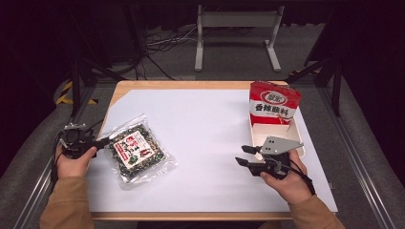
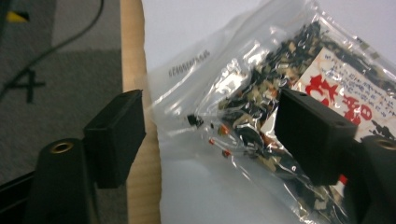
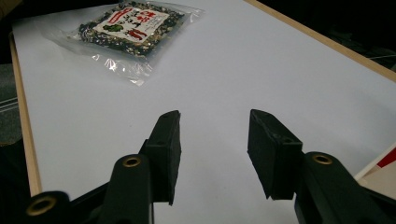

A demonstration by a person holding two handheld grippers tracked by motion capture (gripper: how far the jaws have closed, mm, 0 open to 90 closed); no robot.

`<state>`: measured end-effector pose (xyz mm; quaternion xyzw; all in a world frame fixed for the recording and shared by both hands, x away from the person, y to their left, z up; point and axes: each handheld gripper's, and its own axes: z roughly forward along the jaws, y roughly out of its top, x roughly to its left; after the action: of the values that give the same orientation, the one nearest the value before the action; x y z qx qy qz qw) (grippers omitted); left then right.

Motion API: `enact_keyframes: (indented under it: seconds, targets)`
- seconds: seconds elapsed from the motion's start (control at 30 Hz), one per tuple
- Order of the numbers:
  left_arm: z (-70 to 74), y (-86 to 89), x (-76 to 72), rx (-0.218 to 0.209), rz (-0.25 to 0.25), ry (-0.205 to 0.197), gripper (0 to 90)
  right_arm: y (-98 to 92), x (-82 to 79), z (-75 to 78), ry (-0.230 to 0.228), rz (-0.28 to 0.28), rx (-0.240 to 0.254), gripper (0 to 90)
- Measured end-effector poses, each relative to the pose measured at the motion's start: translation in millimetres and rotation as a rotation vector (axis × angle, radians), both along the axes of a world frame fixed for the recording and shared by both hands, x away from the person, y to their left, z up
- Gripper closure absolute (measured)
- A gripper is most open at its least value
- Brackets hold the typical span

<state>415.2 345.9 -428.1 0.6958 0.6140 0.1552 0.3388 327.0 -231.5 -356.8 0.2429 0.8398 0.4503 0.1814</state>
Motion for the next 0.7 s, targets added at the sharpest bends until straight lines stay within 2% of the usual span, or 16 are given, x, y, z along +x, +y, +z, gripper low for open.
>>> enact_keyframes:
  seconds: [0.03,0.07,0.17,0.27,0.43,0.53,0.6,0.63,0.7]
  targets:
    - [-3.0,0.8,1.3,-0.011,0.001,0.033,24.1,-0.7,0.7,-0.7,0.005,-0.002,-0.003,54.5]
    - [-3.8,0.8,1.6,-0.013,0.002,0.045,24.0,-1.0,1.0,-1.0,0.006,-0.003,-0.004,54.5]
    - [-4.8,1.8,2.3,-0.014,0.001,0.059,24.3,-1.1,1.2,-1.2,0.006,-0.002,-0.003,54.3]
    - [-6.8,3.7,2.9,-0.035,0.007,0.09,23.9,-0.7,0.8,-1.8,0.011,0.001,0.003,53.5]
    - [-11.8,5.8,4.8,-0.078,0.004,0.141,21.6,0.1,0.6,-2.2,0.014,0.0,0.008,53.0]
    - [-13.8,6.8,5.8,-0.12,0.005,0.172,22.4,0.4,0.7,-2.3,0.022,0.006,0.016,52.8]
    - [-14.2,7.0,5.8,-0.127,0.006,0.177,24.2,0.6,0.9,-2.7,0.034,0.01,0.023,51.0]
    - [-14.4,7.0,5.8,-0.128,0.007,0.178,24.2,0.6,1.4,-3.0,0.056,0.008,0.024,50.9]
    - [-14.6,7.4,5.7,-0.132,0.009,0.176,24.7,0.6,1.7,-3.6,0.062,0.006,0.023,50.9]
